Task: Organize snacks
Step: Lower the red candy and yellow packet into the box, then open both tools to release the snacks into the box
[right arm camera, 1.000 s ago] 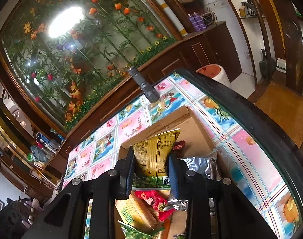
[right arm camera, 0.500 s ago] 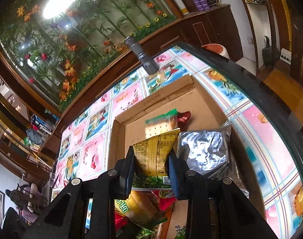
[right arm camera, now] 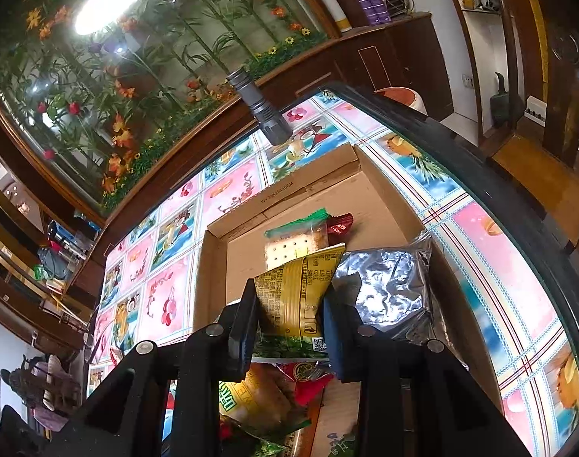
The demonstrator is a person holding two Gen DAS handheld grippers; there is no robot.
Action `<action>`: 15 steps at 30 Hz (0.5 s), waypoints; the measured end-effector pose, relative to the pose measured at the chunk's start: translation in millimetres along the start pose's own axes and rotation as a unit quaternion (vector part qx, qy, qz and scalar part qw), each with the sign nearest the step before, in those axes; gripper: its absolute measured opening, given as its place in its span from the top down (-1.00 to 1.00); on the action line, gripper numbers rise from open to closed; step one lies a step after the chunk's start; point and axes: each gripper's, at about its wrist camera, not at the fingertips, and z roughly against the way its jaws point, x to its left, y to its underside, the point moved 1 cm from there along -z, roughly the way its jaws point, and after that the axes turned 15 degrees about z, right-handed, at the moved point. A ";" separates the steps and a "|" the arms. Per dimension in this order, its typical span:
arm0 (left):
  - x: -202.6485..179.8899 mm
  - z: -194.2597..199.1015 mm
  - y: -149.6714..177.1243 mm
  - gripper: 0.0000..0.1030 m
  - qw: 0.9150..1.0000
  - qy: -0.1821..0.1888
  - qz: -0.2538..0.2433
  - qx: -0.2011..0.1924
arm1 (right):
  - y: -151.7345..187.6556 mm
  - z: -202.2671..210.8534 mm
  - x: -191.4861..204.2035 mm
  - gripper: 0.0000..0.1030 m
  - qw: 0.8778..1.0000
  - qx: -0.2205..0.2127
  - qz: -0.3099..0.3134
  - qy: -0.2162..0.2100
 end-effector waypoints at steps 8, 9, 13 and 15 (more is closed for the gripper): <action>-3.1 2.4 1.3 0.37 1.000 0.005 -0.006 -0.007 | -1.5 7.9 -1.2 -0.01 1.000 -0.010 0.000 0.011; -2.4 3.7 0.3 0.32 1.000 0.005 -0.005 -0.009 | -1.7 8.7 -1.2 -0.02 1.000 -0.011 0.001 0.011; 1.8 13.6 -6.1 -0.26 1.000 0.009 0.007 -0.028 | -3.7 15.8 0.4 -0.23 1.000 -0.022 0.008 0.019; 2.0 21.8 -8.7 -0.46 0.999 0.007 0.006 -0.044 | -4.9 20.5 1.2 -0.23 0.999 -0.031 0.010 0.021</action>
